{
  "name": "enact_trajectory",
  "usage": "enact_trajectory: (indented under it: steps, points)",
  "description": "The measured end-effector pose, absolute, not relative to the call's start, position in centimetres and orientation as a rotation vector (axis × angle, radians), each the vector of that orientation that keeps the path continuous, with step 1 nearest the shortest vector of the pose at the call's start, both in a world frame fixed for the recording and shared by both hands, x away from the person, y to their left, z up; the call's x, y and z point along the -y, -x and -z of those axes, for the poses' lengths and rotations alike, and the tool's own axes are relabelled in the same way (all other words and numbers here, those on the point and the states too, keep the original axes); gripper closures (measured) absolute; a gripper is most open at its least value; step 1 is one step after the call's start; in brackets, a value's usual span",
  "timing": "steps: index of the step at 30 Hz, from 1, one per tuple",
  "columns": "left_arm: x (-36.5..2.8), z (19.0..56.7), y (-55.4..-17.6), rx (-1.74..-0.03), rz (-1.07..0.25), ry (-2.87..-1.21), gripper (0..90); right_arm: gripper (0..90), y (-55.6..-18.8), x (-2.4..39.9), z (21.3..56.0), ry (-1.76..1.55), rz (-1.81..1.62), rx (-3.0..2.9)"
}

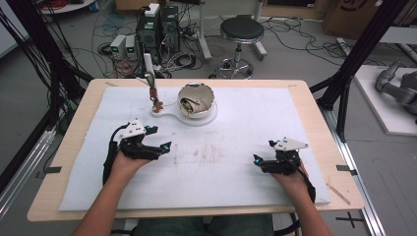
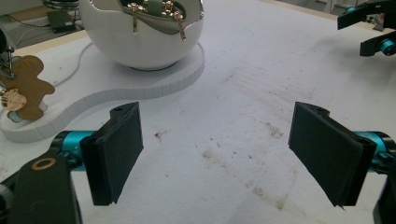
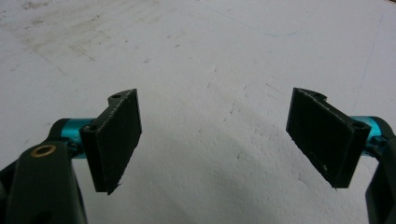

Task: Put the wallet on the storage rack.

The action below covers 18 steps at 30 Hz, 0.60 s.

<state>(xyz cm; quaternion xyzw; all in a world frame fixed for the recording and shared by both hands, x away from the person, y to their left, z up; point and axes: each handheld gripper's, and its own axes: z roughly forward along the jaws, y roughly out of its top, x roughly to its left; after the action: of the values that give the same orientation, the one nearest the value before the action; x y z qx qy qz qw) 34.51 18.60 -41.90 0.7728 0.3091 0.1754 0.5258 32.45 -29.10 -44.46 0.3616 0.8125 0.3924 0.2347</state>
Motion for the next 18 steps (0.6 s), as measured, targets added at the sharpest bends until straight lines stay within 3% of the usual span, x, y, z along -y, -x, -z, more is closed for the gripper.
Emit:
enact_trajectory:
  steps: [18]
  points:
    - [-18.99,42.34,-34.84,-0.759,-0.435,-1.858,17.7,18.4,-32.52,28.66,44.49,-0.986,-1.051,-2.25]
